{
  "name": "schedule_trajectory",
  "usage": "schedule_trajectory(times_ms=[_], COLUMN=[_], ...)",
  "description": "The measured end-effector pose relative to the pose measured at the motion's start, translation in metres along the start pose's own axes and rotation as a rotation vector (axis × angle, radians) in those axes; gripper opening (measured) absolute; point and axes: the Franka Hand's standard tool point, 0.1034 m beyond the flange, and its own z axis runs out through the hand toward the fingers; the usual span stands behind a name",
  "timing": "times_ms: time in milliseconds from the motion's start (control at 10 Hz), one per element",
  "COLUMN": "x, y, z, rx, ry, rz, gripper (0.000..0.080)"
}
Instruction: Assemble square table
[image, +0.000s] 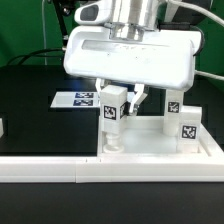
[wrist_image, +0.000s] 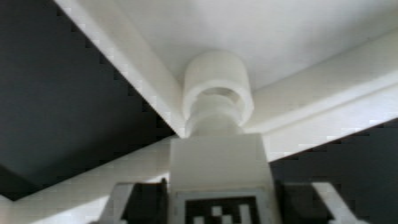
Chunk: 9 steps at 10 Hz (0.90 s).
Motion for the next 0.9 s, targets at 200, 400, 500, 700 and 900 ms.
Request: schedule_trajectory(times_ms=[200, 400, 500, 700, 900], x=[-0.004, -0.001, -0.003, -0.008, -0.009], y=[-0.002, -0.001, 0.000, 0.001, -0.001], z=[0.003, 0.005, 0.007, 0.015, 0.015], rx=[-0.003, -0.003, -0.007, -0.019, -0.012], ry=[-0.003, 0.009, 0.007, 0.006, 0.024], rz=[-0.006, -0.009, -0.012, -0.023, -0.028], gripper=[0.0287, 0.0287, 0.0287, 0.0287, 0.0287])
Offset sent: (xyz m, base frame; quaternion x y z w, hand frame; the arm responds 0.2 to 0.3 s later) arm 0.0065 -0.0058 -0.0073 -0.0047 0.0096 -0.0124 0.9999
